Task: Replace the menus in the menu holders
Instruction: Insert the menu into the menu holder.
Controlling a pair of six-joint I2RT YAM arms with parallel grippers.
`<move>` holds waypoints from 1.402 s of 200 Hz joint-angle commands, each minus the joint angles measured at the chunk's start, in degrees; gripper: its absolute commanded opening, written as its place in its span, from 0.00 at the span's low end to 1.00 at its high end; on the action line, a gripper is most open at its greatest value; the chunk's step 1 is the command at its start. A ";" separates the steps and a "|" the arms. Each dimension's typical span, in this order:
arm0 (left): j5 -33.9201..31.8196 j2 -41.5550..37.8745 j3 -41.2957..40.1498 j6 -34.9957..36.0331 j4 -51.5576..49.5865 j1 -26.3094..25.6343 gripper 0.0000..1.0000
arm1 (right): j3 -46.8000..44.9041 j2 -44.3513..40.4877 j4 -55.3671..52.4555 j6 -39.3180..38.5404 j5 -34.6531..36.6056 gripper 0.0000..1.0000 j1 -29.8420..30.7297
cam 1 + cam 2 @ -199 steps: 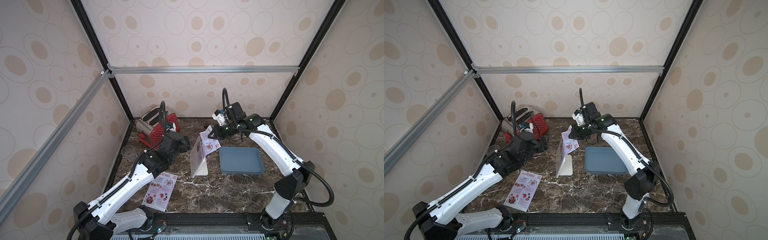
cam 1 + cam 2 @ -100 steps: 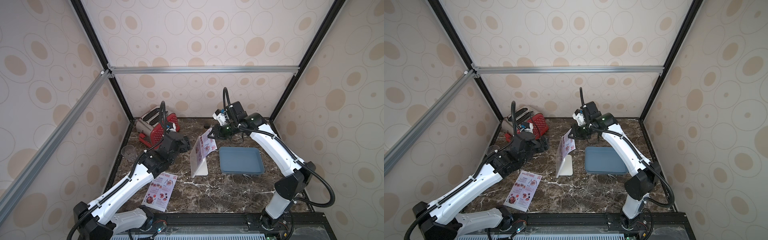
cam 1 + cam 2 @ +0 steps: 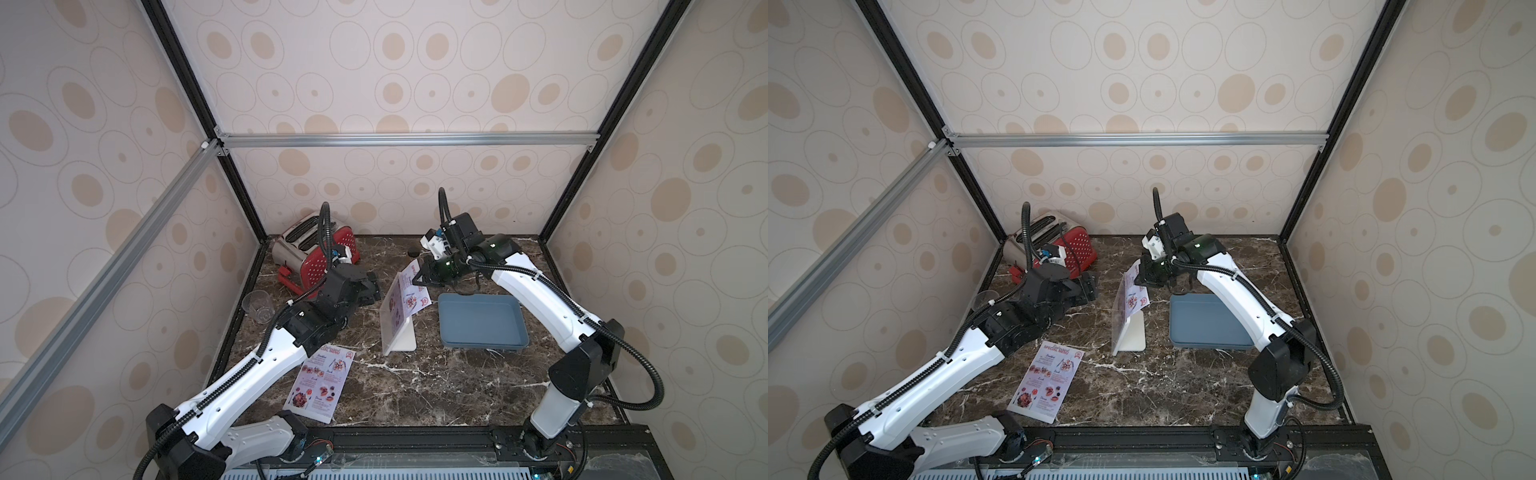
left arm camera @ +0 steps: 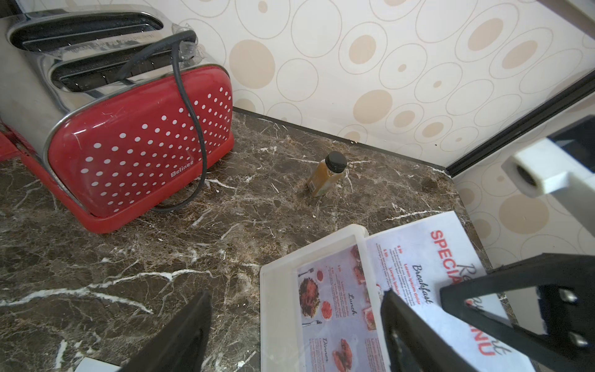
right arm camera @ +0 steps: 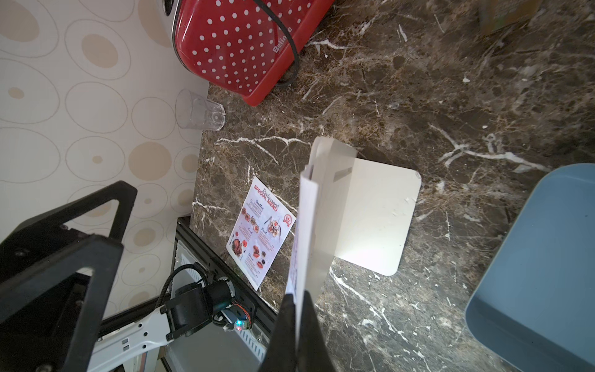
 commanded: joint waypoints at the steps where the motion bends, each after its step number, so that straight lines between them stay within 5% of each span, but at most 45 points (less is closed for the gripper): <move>1: -1.01 -1.06 0.44 -0.35 -0.74 0.43 0.82 | -1.26 -1.51 2.76 2.94 1.42 0.05 1.28; 59: -1.10 -1.47 -0.17 -0.98 -0.90 0.44 0.81 | -3.31 -0.79 5.04 4.94 2.67 0.08 3.30; 96: -0.08 -0.81 0.40 -1.52 -1.16 0.42 0.81 | 0.41 -1.08 0.72 1.04 3.47 0.35 2.81; 122: 0.99 -0.17 0.71 -1.73 -1.09 0.42 0.81 | 2.87 -2.68 -2.96 -2.87 2.17 0.40 -0.48; 191: 1.80 0.99 1.73 -1.08 -0.82 0.44 0.81 | 2.67 -2.21 -4.21 -1.59 -4.39 0.20 -1.46; 280: 1.72 -0.23 0.52 -1.67 -0.55 0.44 0.81 | 1.17 -0.83 -3.16 -0.75 -6.60 0.06 -0.99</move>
